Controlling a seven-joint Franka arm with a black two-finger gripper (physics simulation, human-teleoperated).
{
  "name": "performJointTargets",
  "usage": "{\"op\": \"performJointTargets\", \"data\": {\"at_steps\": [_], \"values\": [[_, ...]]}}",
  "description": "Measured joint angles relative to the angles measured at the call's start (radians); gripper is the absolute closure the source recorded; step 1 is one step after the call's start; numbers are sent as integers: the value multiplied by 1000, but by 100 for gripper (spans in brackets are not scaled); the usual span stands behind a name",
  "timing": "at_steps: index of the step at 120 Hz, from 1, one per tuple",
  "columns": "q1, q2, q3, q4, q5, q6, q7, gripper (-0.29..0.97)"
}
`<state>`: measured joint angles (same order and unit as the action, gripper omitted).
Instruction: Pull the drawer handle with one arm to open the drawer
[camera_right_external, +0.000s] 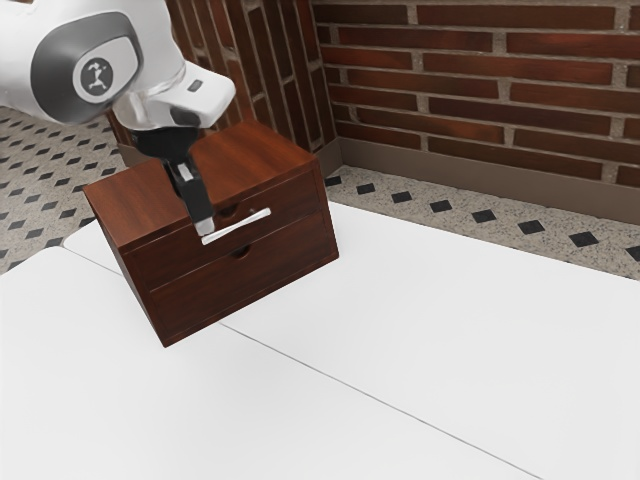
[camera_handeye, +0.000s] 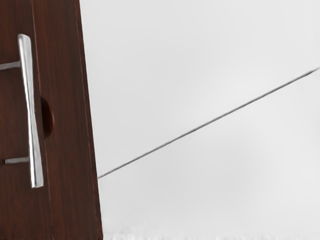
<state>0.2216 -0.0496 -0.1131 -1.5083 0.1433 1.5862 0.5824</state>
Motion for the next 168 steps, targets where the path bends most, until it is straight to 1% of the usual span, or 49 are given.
{"op": "performJointTargets", "data": {"at_steps": [12,19,24,30,35,49,56,64,76,86,96,111,138,168], "values": [[-47,-2,-1,1,-22,-42,9,4],[-86,5,-1,0,-27,-40,13,3],[-113,36,1,3,-28,-17,16,3],[-153,104,14,34,-18,22,22,2],[-168,148,26,56,-11,58,29,2],[-98,221,89,104,-5,150,36,1],[-85,248,131,121,-4,182,35,1],[-81,261,151,127,-3,210,35,2],[-84,261,158,128,0,237,35,4],[-86,256,159,121,0,251,34,12],[-87,217,162,74,1,265,32,20],[-87,199,180,24,8,279,25,27],[-95,200,181,-6,17,300,11,33],[-96,224,182,-18,26,356,3,36]]}}
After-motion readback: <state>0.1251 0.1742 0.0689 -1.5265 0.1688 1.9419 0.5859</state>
